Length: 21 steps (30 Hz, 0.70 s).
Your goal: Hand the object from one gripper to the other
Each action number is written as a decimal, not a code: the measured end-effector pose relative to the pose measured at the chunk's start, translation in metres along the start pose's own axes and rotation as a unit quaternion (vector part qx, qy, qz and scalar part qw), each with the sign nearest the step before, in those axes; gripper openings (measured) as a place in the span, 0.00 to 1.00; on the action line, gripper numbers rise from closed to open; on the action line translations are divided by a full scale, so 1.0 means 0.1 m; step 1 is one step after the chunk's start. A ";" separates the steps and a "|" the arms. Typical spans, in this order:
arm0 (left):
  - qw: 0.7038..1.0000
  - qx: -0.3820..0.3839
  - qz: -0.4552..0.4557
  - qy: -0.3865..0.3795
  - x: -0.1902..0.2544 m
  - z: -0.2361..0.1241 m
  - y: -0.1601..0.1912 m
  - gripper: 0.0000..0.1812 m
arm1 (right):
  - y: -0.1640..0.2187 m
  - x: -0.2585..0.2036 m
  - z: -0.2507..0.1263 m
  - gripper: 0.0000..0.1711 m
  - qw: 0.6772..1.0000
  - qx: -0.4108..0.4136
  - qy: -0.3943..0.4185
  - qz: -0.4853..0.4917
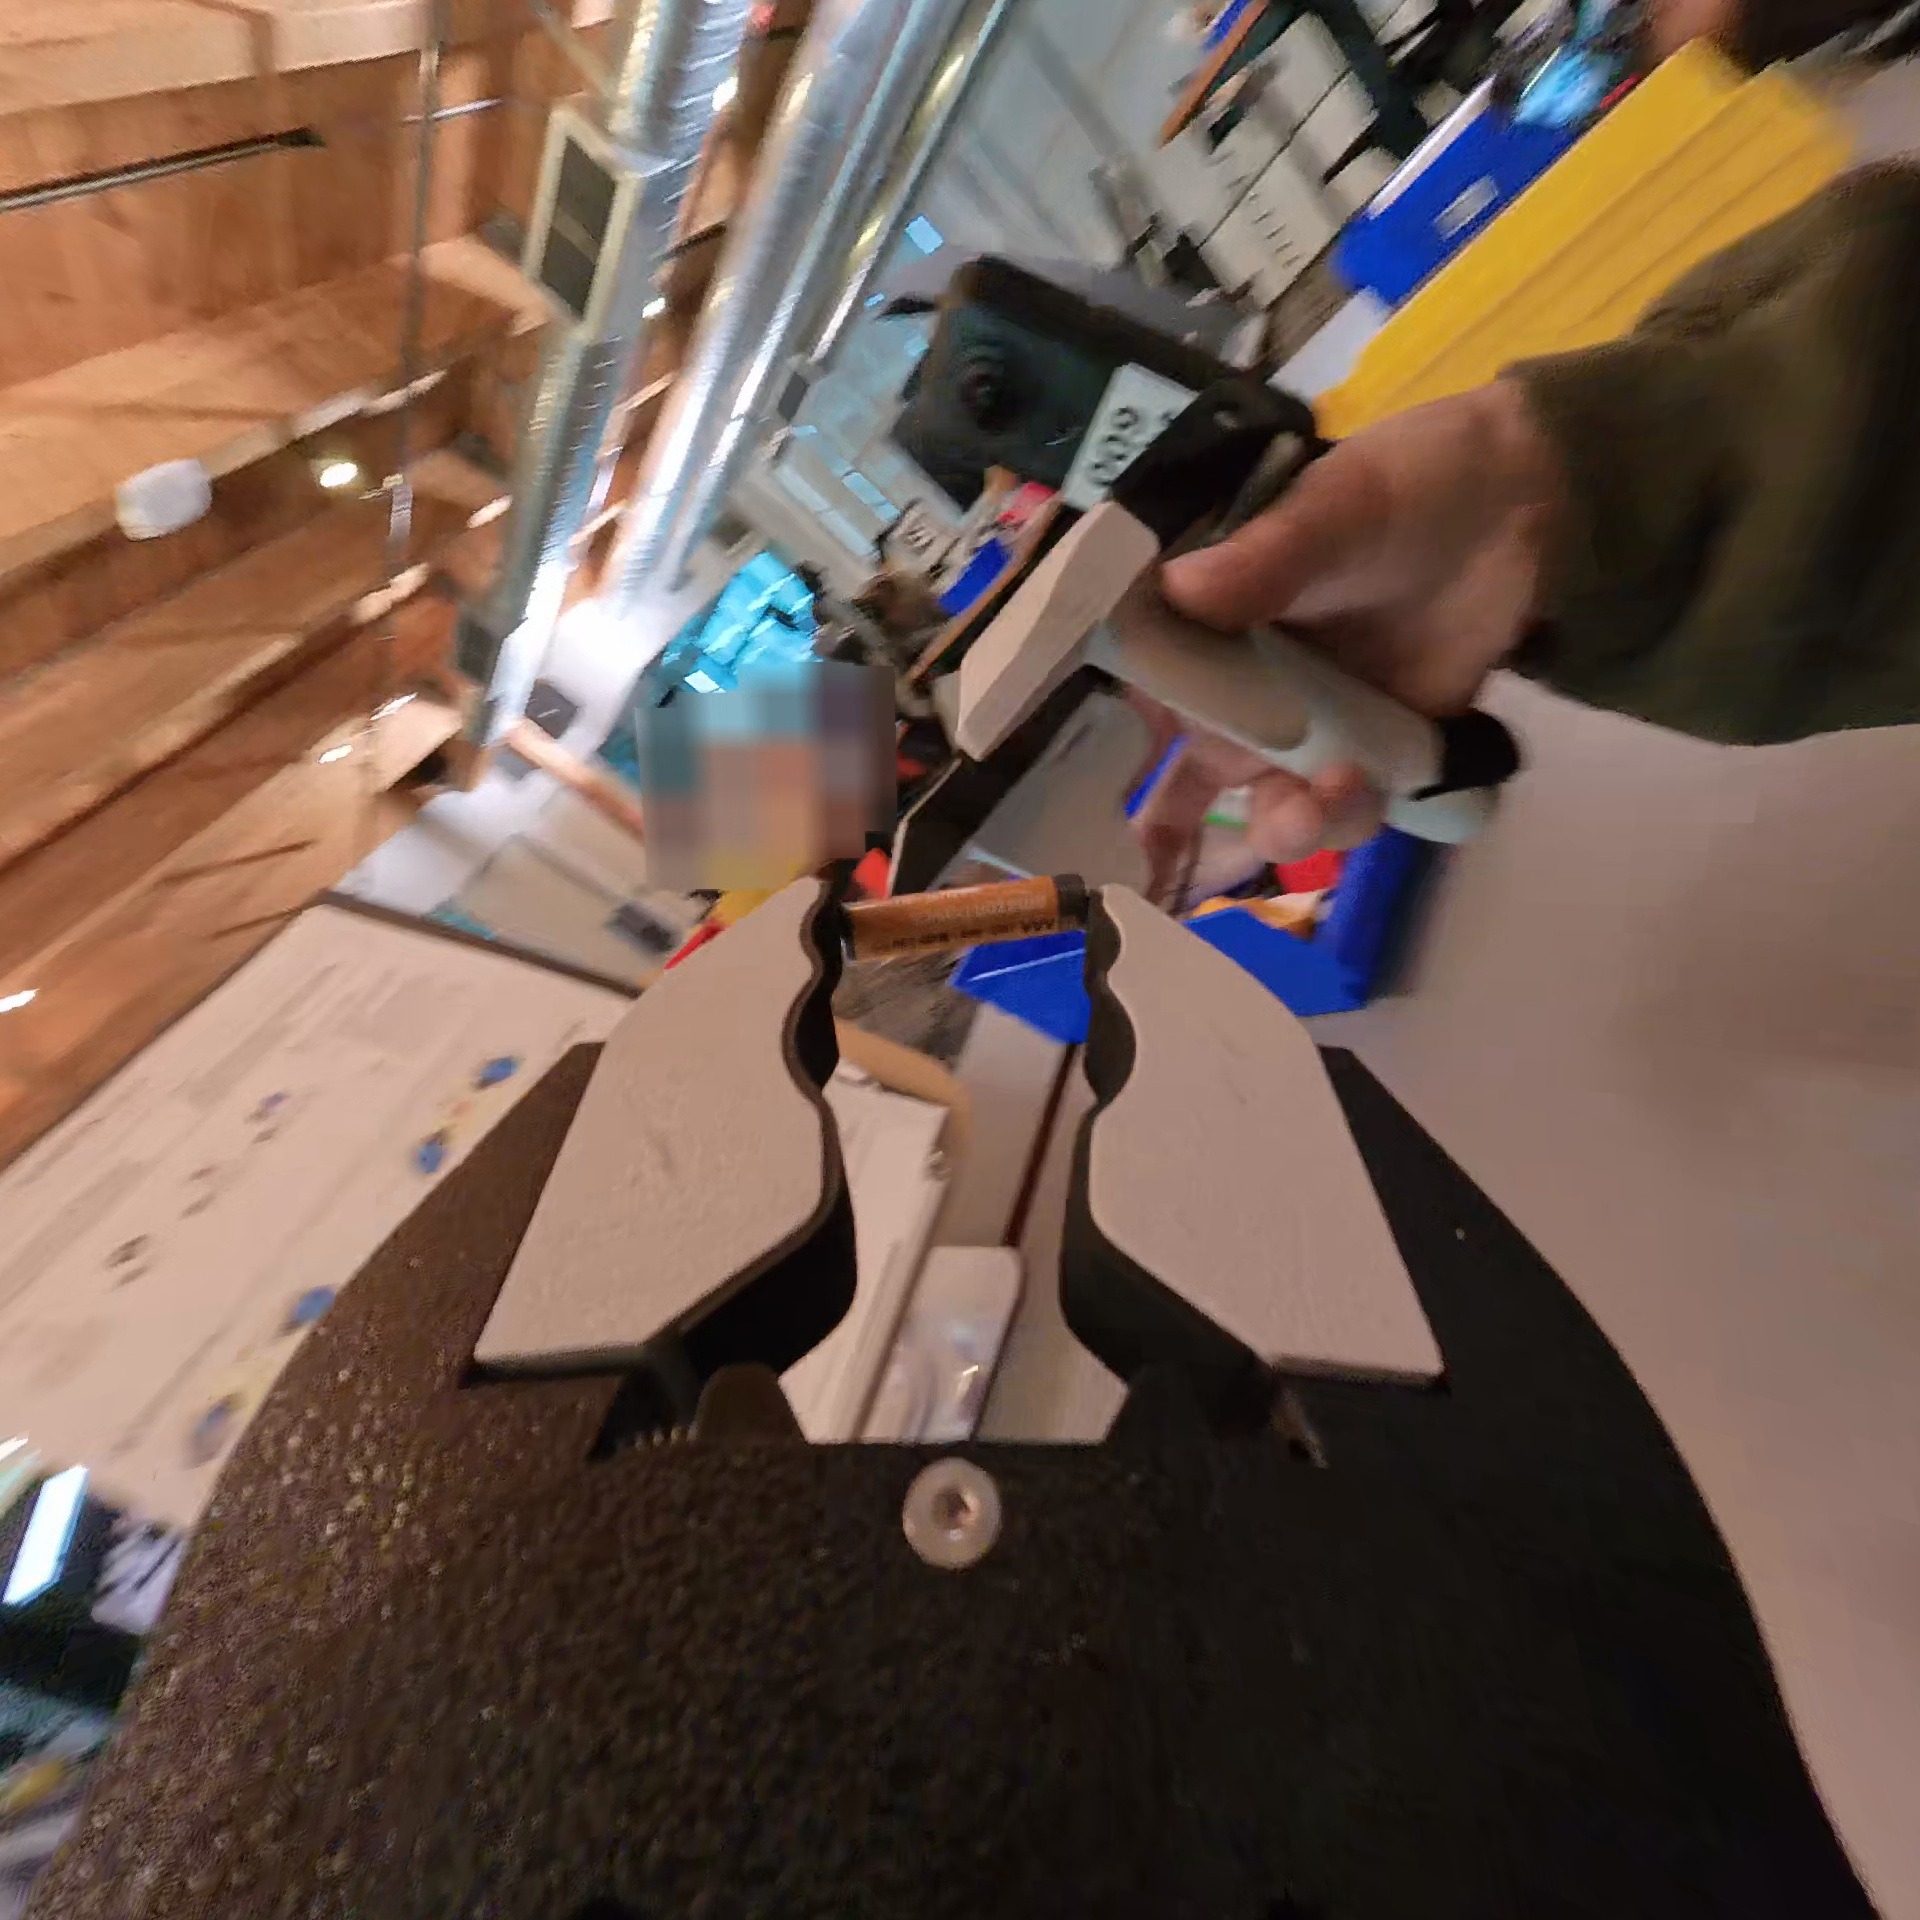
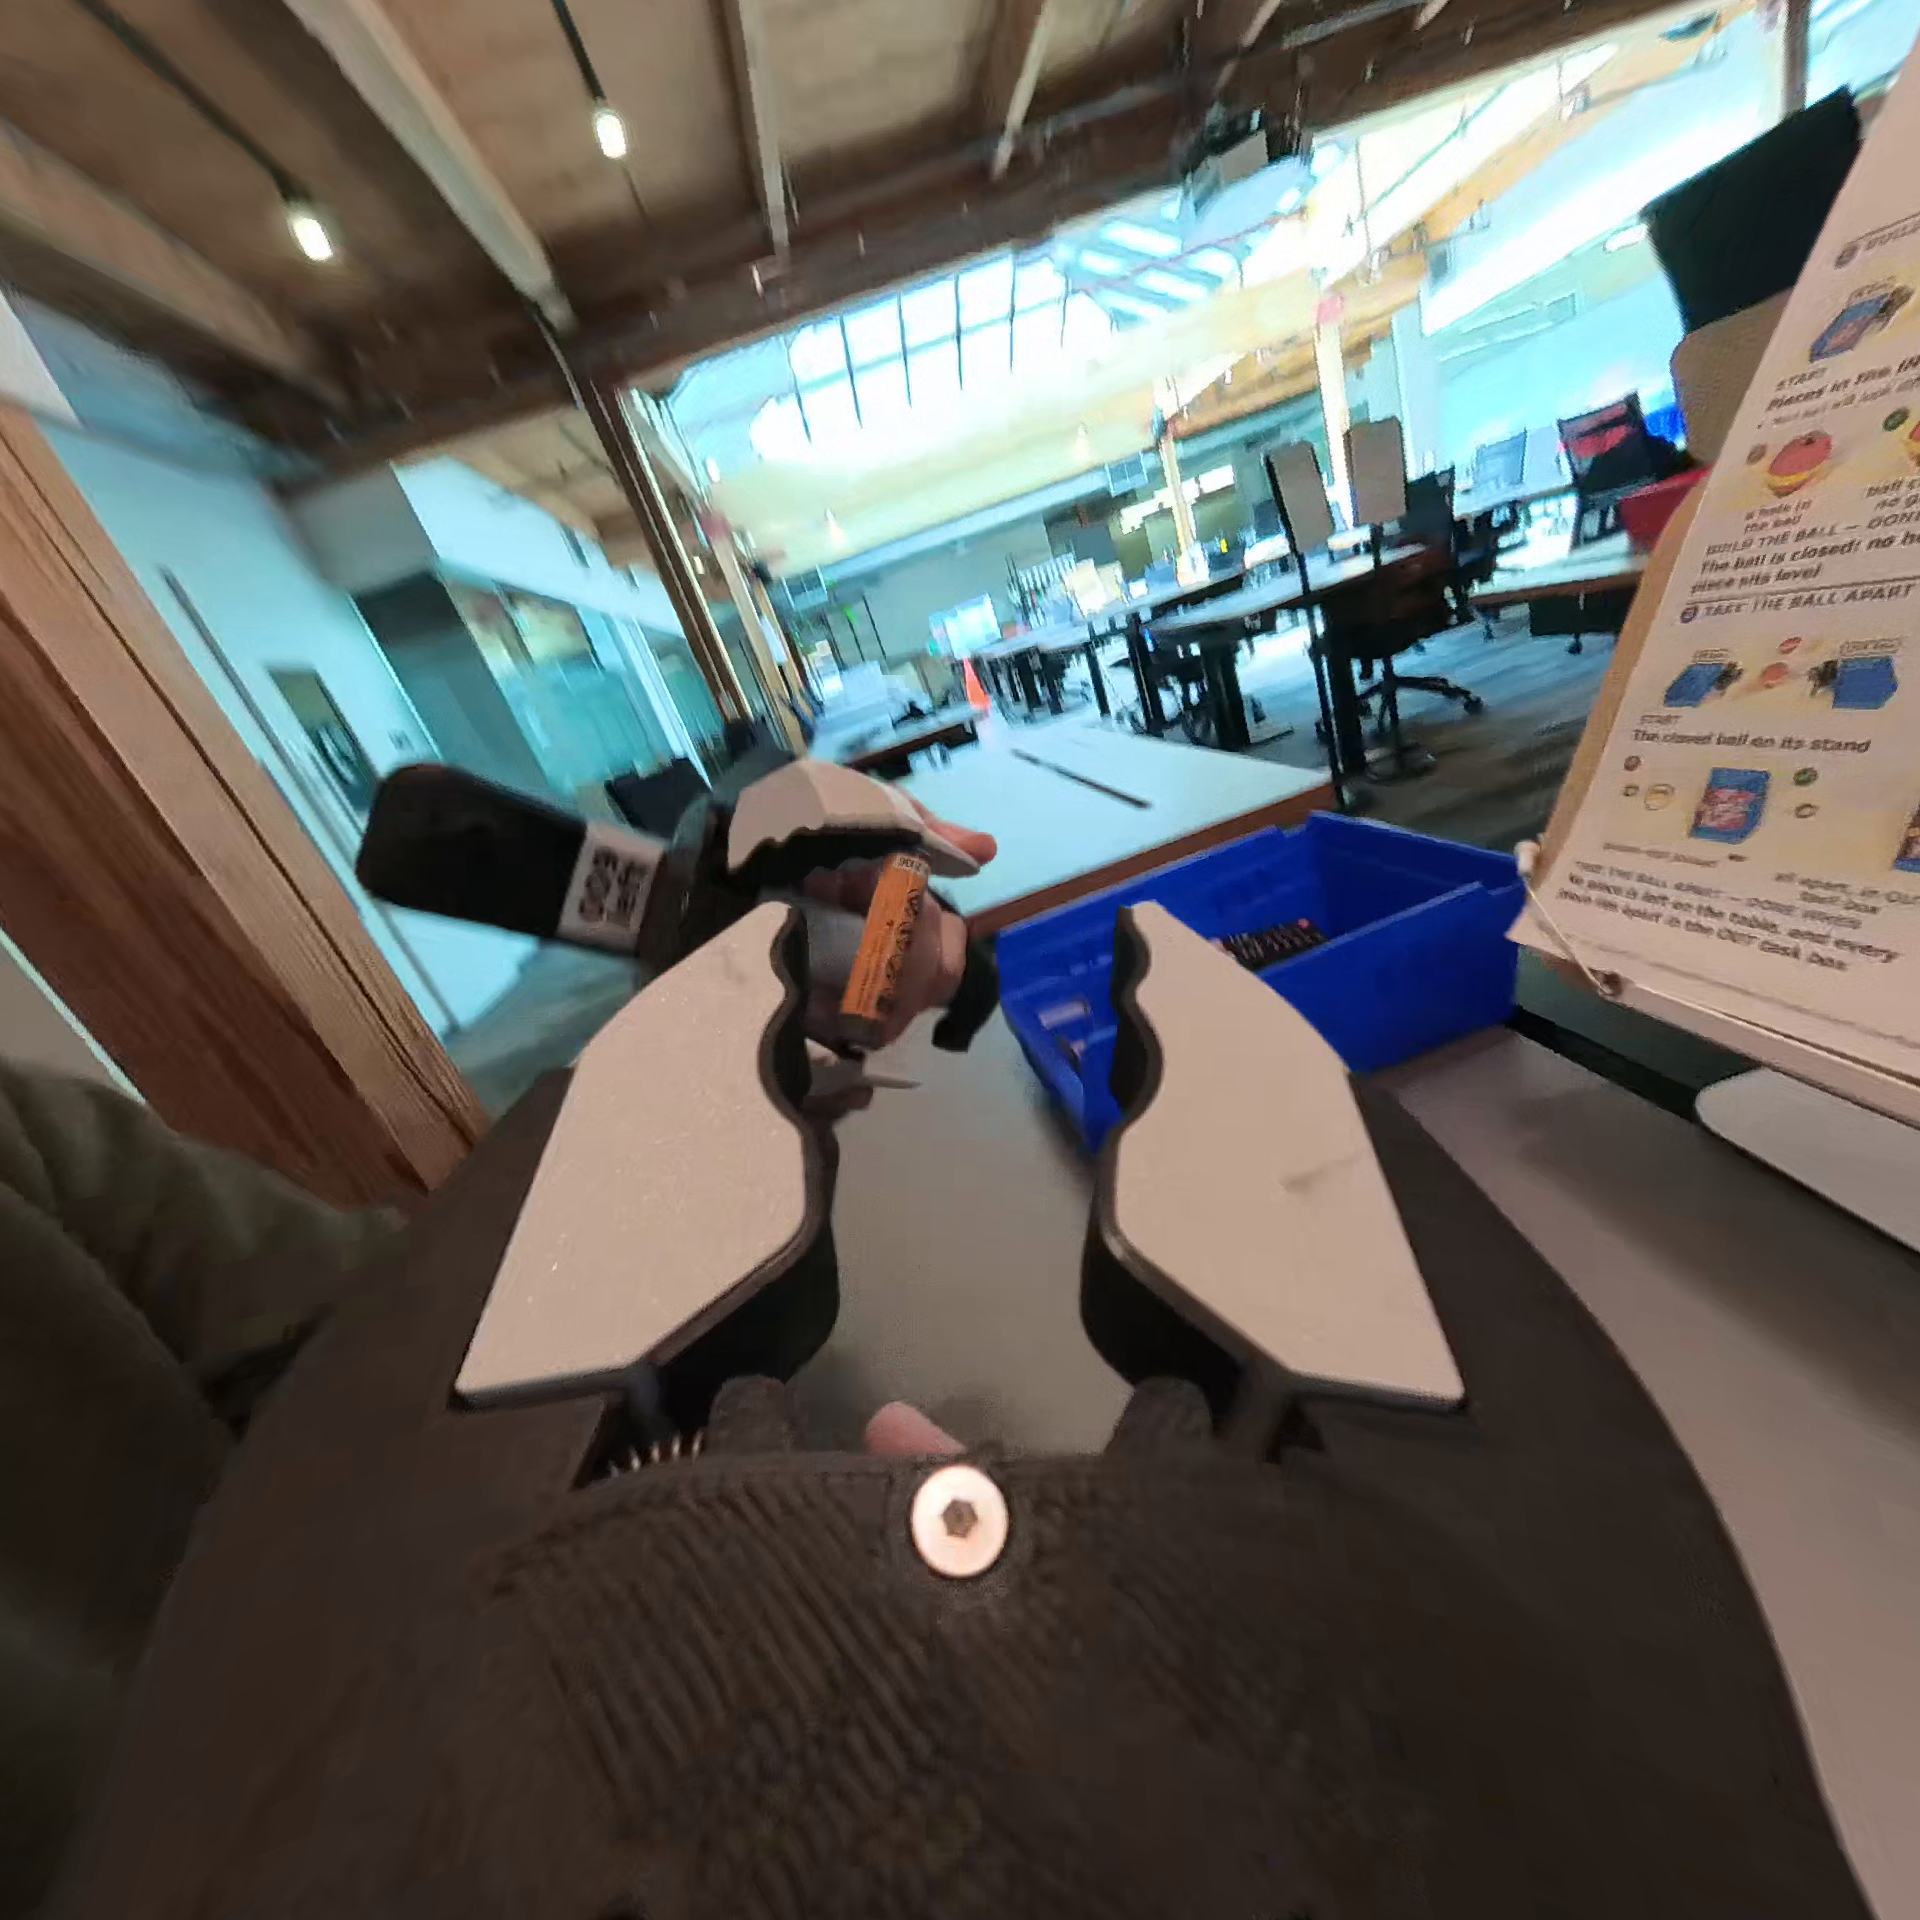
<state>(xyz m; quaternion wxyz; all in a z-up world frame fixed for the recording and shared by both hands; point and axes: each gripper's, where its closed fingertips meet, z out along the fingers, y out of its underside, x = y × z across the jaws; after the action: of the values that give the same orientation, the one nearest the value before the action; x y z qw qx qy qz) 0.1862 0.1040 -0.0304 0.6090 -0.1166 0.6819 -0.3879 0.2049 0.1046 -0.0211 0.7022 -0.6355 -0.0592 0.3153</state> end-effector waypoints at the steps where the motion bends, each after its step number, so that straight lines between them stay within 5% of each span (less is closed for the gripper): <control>1: 0.999 0.018 -0.007 0.025 0.06 -0.02 -0.02 0.24 | 0.04 -0.04 -0.01 0.33 1.000 -0.020 -0.007 -0.006; 5: 0.995 0.069 0.002 0.076 0.21 -0.08 -0.10 0.24 | 0.16 -0.26 0.01 0.14 0.992 -0.055 -0.098 0.062; 13: 0.993 0.078 0.023 0.083 0.26 -0.08 -0.13 0.24 | 0.39 -0.43 0.12 0.08 0.978 -0.100 -0.165 0.084; 18: 1.000 0.019 0.001 0.004 0.03 -0.03 0.01 0.20 | 0.31 -0.12 0.22 0.06 0.996 -0.075 -0.045 -0.014; 21: 0.996 -0.016 -0.085 0.002 -0.02 0.01 0.10 0.32 | 0.25 0.17 0.19 0.07 0.973 -0.095 0.101 -0.187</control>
<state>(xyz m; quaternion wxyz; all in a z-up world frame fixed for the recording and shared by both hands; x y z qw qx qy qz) 0.1910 0.1117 -0.0353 0.5704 -0.1825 0.6770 -0.4278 0.2005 0.1295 -0.0464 0.6876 -0.7056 -0.1352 0.1054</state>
